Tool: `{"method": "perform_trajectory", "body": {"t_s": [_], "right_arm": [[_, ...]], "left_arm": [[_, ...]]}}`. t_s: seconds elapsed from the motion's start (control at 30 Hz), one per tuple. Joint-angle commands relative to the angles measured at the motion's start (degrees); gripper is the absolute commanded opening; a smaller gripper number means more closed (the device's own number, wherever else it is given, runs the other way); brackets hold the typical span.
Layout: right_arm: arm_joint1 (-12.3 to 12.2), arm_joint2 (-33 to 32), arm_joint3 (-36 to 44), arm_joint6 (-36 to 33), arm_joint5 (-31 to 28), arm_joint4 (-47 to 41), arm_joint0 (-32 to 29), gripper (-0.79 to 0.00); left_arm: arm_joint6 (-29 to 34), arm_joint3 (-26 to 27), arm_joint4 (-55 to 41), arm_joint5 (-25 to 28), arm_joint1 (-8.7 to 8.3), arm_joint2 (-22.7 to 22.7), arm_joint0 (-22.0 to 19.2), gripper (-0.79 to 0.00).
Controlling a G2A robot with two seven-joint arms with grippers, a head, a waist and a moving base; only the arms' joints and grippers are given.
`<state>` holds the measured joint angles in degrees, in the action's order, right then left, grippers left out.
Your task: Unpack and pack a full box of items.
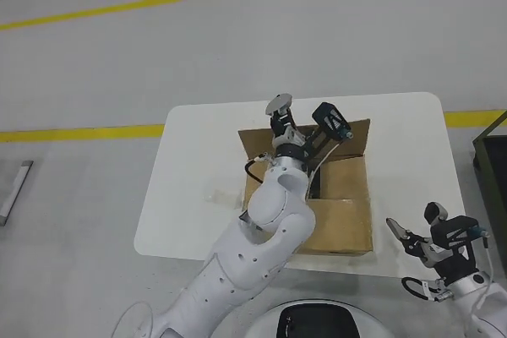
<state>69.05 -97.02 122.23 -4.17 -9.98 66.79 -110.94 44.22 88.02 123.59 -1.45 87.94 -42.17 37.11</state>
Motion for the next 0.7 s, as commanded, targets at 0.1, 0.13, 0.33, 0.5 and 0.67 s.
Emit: {"method": "perform_trajectory", "body": {"t_s": [0.1, 0.13, 0.33, 0.5, 0.67], "right_arm": [[0.0, -0.2, 0.0, 0.0, 0.0, -0.1, 0.2, -0.099], [0.0, -0.3, 0.0, 0.0, 0.0, -0.2, 0.2, -0.099], [0.1, -0.7, 0.0, -0.1, -0.2, -0.5, 0.4, -0.228], [0.1, -0.9, -0.3, -0.1, -0.4, -0.8, 0.7, -0.215], [0.1, -1.0, -0.7, -0.2, -0.4, -0.9, 1.1, -0.169]], "left_arm": [[-0.6, -7.2, 1.6, -2.0, 2.27, 3.0, -3.7, 0.000], [-0.6, -8.4, 1.9, -2.6, 2.71, 3.4, -4.3, 0.000], [0.8, -15.8, 1.4, -3.9, 5.33, 5.1, -6.7, 0.000], [1.7, -19.8, 1.4, -3.1, 6.91, 5.3, -7.8, 0.000], [2.5, -22.4, 2.2, -1.9, 8.01, 5.0, -8.3, 0.000]]}}
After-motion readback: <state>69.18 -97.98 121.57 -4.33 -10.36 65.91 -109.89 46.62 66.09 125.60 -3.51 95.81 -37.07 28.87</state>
